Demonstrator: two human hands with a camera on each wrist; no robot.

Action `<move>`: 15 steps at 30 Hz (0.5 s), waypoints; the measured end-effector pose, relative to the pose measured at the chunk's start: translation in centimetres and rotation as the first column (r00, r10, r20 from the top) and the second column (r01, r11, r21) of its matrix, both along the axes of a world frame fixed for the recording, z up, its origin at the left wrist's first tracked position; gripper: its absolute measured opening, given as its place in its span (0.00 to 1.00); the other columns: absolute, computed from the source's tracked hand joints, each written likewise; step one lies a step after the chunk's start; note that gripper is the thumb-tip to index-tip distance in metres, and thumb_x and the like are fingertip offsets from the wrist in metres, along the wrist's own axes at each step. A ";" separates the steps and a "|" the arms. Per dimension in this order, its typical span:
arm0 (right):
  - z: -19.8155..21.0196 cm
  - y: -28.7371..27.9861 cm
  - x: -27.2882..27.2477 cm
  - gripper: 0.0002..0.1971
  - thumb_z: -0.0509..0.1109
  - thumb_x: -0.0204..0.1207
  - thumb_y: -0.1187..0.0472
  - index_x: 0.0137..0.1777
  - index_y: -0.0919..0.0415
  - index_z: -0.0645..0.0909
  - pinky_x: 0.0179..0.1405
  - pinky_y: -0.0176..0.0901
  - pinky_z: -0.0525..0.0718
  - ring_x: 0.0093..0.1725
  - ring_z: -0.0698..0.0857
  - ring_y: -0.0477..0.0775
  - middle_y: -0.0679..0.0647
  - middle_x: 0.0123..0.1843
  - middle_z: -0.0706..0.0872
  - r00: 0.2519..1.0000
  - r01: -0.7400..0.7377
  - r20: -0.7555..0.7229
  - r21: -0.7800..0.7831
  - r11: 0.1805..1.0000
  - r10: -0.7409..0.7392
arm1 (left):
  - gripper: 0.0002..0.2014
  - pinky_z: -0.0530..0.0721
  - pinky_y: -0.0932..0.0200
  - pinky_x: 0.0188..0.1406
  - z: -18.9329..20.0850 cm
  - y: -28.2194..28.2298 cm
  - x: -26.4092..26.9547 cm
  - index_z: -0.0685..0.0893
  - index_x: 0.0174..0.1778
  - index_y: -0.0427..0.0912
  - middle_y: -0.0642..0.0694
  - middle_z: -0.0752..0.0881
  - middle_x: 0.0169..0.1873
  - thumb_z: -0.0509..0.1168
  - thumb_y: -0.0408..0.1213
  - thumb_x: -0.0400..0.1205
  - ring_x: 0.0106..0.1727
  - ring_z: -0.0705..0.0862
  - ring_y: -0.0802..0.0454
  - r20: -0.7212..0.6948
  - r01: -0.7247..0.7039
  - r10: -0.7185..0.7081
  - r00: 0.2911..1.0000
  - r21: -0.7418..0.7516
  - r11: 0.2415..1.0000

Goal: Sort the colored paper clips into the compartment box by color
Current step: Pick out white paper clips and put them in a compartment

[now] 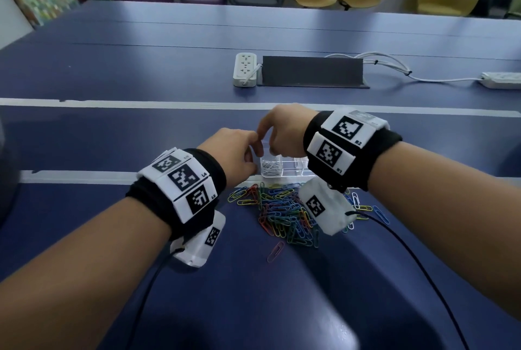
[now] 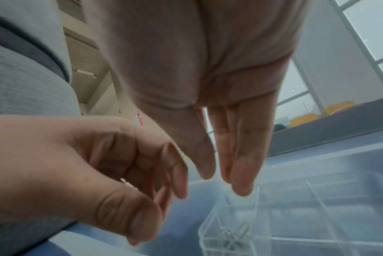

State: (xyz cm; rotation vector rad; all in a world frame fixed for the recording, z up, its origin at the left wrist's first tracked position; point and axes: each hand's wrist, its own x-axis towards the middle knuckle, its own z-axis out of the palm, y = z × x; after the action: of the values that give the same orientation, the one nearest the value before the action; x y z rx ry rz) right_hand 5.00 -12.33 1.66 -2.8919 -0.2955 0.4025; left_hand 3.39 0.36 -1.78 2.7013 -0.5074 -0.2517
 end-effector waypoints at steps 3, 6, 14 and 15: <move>0.2 -1.4 -1.0 0.15 0.64 0.76 0.70 0.57 0.55 0.86 0.44 0.37 0.78 0.40 0.80 0.48 0.48 0.41 0.82 0.999 -0.008 0.035 -0.010 1.000 0.009 | 0.07 0.75 0.65 0.44 0.2 -0.5 -0.5 0.88 0.49 0.47 0.52 0.83 0.38 0.68 0.39 0.77 0.41 0.79 0.55 0.009 0.087 -0.088 0.996 0.043 0.995; 0.0 -3.4 -2.4 0.10 0.67 0.76 0.68 0.50 0.58 0.89 0.42 0.37 0.79 0.25 0.79 0.41 0.47 0.36 0.85 1.000 0.008 0.007 -0.026 1.000 -0.008 | 0.08 0.77 0.65 0.44 0.1 -1.5 -1.0 0.90 0.48 0.46 0.51 0.86 0.38 0.68 0.39 0.78 0.40 0.80 0.57 -0.039 0.192 -0.189 0.981 0.085 0.978; -2.4 -8.1 -5.6 0.07 0.74 0.67 0.62 0.45 0.55 0.89 0.46 0.40 0.84 0.39 0.82 0.51 0.47 0.34 0.84 0.987 0.000 -0.157 -0.195 0.981 -0.031 | 0.12 0.83 0.58 0.52 -0.9 -4.2 -1.2 0.87 0.56 0.48 0.47 0.89 0.49 0.68 0.43 0.78 0.43 0.80 0.53 -0.112 0.327 -0.310 0.944 0.202 0.923; -2.7 -8.3 -5.7 0.10 0.76 0.66 0.60 0.48 0.53 0.88 0.48 0.40 0.83 0.41 0.81 0.51 0.46 0.35 0.83 0.985 -0.014 -0.171 -0.208 0.978 -0.022 | 0.14 0.83 0.57 0.54 -1.0 -4.2 -1.2 0.86 0.58 0.49 0.47 0.88 0.51 0.69 0.44 0.77 0.46 0.81 0.52 -0.126 0.326 -0.304 0.944 0.225 0.918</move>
State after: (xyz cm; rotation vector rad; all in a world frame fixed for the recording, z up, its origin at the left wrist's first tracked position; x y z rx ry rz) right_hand -0.72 -20.62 -1.08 -3.0318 -0.2309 0.7186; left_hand 2.23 -3.87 -2.77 2.8133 -0.9429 -0.5524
